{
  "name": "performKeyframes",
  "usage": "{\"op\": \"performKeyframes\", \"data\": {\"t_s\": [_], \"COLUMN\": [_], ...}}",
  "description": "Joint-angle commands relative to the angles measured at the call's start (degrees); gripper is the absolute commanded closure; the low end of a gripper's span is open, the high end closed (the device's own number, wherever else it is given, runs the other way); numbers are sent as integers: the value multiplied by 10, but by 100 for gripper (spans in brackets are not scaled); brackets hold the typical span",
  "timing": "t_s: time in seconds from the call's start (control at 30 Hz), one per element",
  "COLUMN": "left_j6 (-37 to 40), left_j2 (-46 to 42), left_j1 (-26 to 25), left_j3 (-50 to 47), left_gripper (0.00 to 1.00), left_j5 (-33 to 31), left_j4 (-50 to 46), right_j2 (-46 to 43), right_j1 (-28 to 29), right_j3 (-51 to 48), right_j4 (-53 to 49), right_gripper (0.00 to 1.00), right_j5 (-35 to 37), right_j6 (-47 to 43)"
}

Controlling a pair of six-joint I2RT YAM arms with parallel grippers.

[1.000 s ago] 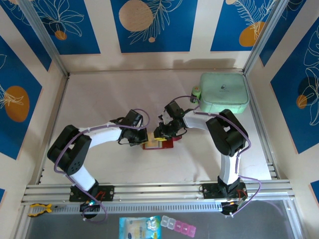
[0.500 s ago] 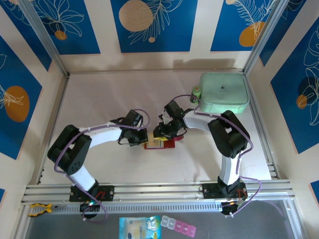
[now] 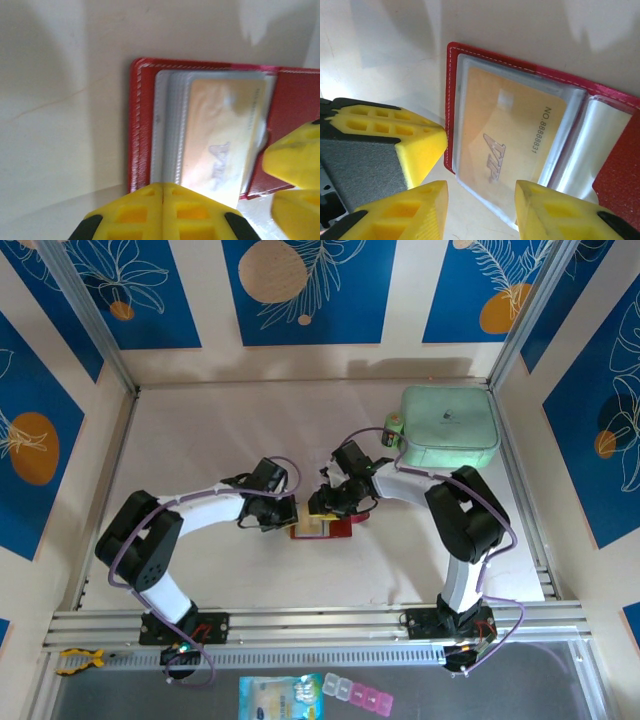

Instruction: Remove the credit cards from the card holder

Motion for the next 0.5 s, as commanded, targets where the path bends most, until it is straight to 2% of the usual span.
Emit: {"op": "performKeyframes", "data": {"t_s": [0.0, 0.17, 0.47], "left_j6": [18, 26, 23], "left_j2": [11, 33, 45], "left_j1": [-2, -2, -2], "left_j3": [31, 41, 22], "left_gripper": [96, 91, 92], "left_j5": [8, 19, 22], "left_j4": [-11, -10, -16], "right_j2": [-21, -22, -10], "right_j1": [-7, -11, -10], "right_j3": [-11, -17, -17], "right_j4": [-9, -10, 0], "right_gripper": [60, 59, 59], "right_j5": [2, -5, -13], "right_j6": [3, 5, 6]}}
